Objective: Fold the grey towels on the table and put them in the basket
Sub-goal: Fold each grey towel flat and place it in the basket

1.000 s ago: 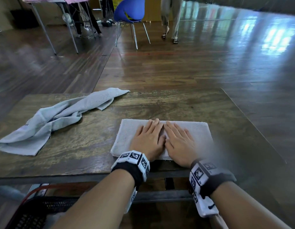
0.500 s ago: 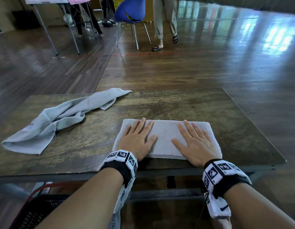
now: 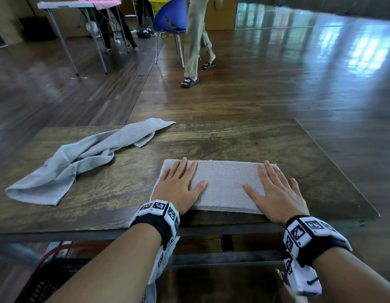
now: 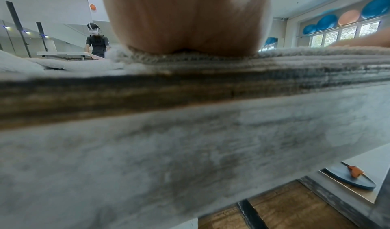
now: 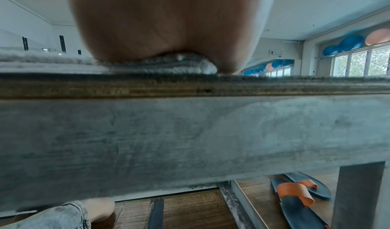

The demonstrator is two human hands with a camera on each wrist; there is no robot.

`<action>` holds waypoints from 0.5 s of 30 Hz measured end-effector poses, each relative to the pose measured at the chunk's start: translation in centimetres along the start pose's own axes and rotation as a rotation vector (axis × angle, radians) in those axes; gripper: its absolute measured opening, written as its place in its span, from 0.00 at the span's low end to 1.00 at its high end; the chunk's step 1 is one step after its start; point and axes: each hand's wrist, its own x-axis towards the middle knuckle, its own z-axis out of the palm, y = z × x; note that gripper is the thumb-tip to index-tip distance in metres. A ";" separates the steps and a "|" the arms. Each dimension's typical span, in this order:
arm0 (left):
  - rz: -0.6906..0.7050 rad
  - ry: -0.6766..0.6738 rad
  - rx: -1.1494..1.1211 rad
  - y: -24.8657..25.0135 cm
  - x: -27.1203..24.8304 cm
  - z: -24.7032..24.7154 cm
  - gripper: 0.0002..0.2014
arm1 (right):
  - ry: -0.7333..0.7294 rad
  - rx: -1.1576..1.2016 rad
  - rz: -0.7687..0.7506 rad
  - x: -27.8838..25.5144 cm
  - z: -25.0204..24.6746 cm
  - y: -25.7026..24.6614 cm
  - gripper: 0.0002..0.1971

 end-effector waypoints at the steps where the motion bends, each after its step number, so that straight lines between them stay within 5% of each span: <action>1: -0.003 0.003 -0.002 0.0 0.0 0.0 0.38 | 0.005 0.002 0.000 0.0 0.0 0.0 0.48; 9: -0.103 -0.009 0.011 1.4 -0.2 -0.1 0.39 | 0.031 -0.055 0.037 -0.2 -1.3 -1.8 0.40; 12: -0.153 -0.031 0.006 2.0 -0.3 -0.5 0.41 | 0.256 -0.107 -0.133 -1.2 -2.1 -4.1 0.30; 15: -0.193 -0.048 0.065 2.6 -0.1 -1.5 0.41 | 0.130 -0.022 -0.289 -2.1 -2.0 -6.5 0.22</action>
